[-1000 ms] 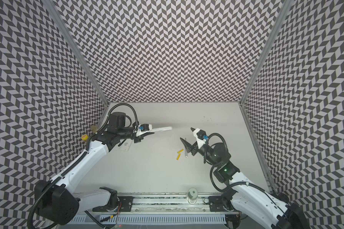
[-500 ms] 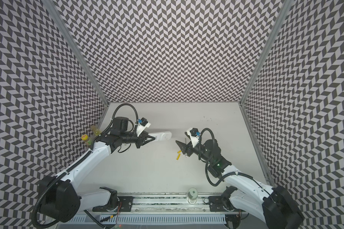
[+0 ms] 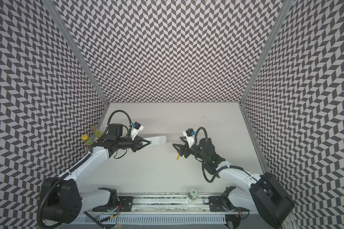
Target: Unload the batteries from the remote control
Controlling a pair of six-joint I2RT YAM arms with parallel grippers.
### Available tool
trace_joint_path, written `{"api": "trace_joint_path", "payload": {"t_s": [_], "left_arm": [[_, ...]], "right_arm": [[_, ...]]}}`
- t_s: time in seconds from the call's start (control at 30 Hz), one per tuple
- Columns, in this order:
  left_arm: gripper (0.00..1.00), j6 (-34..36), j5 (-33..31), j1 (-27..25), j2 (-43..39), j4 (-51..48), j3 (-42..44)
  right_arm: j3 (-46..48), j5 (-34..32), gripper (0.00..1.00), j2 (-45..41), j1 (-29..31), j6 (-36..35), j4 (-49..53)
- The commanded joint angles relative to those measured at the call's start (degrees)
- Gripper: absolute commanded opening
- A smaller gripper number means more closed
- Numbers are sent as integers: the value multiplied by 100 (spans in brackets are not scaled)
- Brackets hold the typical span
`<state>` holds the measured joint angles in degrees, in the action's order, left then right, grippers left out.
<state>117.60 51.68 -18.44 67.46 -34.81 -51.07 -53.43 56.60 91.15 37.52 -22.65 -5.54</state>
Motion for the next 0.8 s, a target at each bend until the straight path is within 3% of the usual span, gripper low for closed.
{"api": "trace_joint_path", "payload": {"t_s": [0.0, 0.2, 0.33, 0.53, 0.67, 0.77], "left_arm": [[57, 3788, -28, -69, 46, 192, 106], [41, 3788, -7, -178, 93, 194, 135], [38, 3788, -68, -247, 144, 220, 159], [26, 3788, -128, -262, 183, 262, 177], [13, 3788, -103, -250, 174, 237, 156], [9, 3788, -154, -239, 206, 205, 146]], "right_arm": [[-232, 129, 31, 110, 90, -44, -77], [-239, 134, 31, 141, 159, 14, -169], [-254, 111, 31, 124, 190, 41, -150], [-322, 71, 32, 164, 218, -8, -53], [-225, 72, 38, 77, 222, -68, -143], [-240, -32, 43, 13, 223, -158, -33]]}}
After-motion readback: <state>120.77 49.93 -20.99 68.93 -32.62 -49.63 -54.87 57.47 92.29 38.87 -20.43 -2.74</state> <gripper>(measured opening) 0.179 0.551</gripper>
